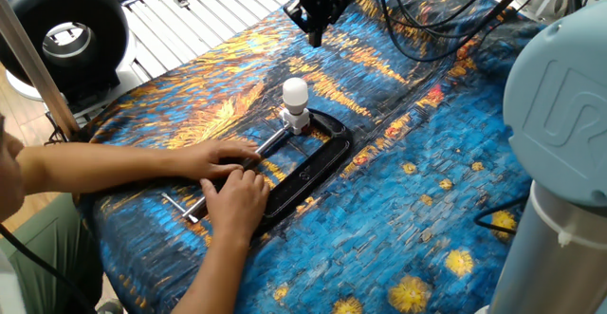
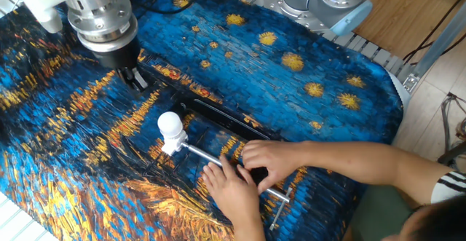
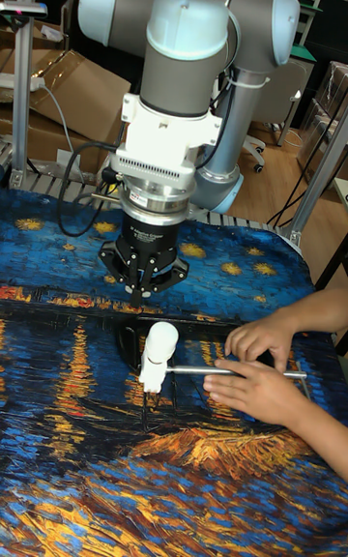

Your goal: Install the light bulb by rotating it

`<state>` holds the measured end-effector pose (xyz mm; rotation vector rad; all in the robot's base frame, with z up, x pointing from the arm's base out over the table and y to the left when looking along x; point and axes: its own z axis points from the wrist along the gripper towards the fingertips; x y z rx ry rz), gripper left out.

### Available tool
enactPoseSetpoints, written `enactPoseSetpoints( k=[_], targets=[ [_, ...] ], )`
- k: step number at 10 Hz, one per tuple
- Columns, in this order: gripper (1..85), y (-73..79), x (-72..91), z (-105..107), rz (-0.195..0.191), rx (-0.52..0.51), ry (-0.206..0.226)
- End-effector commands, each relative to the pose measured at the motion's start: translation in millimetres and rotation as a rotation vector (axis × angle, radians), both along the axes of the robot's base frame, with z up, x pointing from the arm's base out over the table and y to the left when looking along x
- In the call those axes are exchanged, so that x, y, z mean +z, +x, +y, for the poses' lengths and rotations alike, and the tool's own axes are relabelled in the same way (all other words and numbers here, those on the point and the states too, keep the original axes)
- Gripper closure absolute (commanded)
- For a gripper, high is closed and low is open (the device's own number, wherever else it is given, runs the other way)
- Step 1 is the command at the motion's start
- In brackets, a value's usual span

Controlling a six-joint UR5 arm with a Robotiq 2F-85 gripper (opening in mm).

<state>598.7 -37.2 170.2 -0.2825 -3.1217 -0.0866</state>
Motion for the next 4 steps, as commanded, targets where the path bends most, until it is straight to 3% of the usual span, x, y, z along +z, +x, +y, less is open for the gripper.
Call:
enactPoseSetpoints(
  k=[1,4],
  targets=[
    [84.7,2.1,-0.3,2.4,-0.007,0.025,0.014],
    [84.7,3.1,-1.4,-3.0,-0.007,0.049,-0.004]
  ],
)
